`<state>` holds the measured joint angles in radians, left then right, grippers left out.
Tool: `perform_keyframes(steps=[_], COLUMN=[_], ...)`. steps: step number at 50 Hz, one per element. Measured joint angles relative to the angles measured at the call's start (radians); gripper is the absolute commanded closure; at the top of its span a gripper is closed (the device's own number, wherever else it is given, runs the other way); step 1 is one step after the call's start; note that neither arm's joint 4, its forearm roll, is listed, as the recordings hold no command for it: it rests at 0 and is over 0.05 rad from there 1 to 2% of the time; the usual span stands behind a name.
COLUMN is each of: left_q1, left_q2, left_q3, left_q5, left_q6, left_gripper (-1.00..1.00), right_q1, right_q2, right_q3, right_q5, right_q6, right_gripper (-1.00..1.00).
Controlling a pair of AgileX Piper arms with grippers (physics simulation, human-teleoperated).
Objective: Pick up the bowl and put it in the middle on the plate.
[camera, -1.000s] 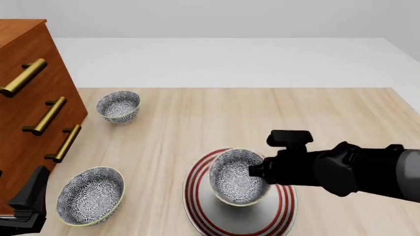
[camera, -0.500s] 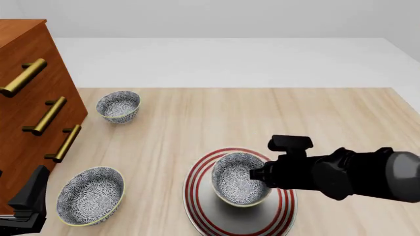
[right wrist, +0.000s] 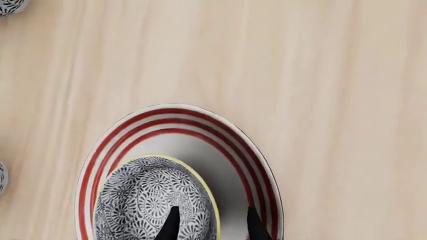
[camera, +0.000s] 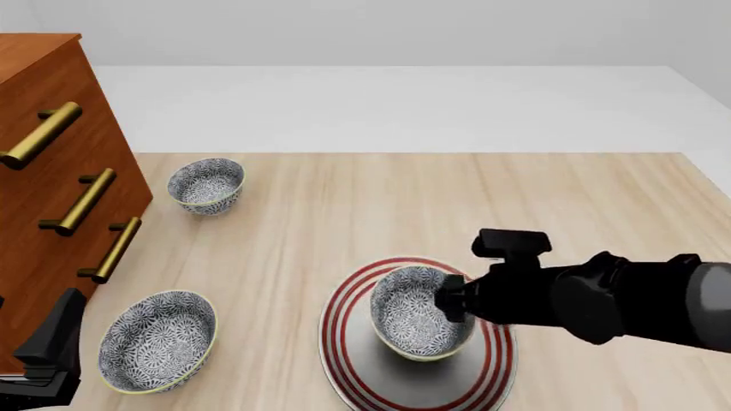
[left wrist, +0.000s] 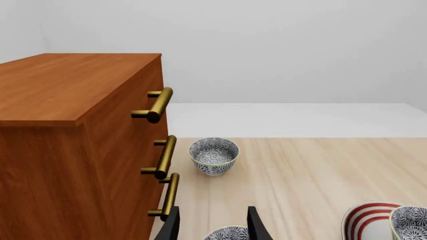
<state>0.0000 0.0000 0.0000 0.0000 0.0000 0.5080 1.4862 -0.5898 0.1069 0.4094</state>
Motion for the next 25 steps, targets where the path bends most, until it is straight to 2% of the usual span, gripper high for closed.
perform_keyframes(steps=[10, 25], left_q1=[0.000, 0.000], left_q2=[0.000, 0.000], left_q3=[0.000, 0.000], left_q5=[0.000, 0.000], left_q6=[0.000, 0.000], left_gripper=[-1.00, -1.00], right_q1=[-0.023, -0.088], right_q2=[-0.111, -0.434], right_q3=[-0.040, -0.194], right_q5=[0.082, 0.329], right_q6=[-0.028, -0.095], right_gripper=[-1.00, -1.00])
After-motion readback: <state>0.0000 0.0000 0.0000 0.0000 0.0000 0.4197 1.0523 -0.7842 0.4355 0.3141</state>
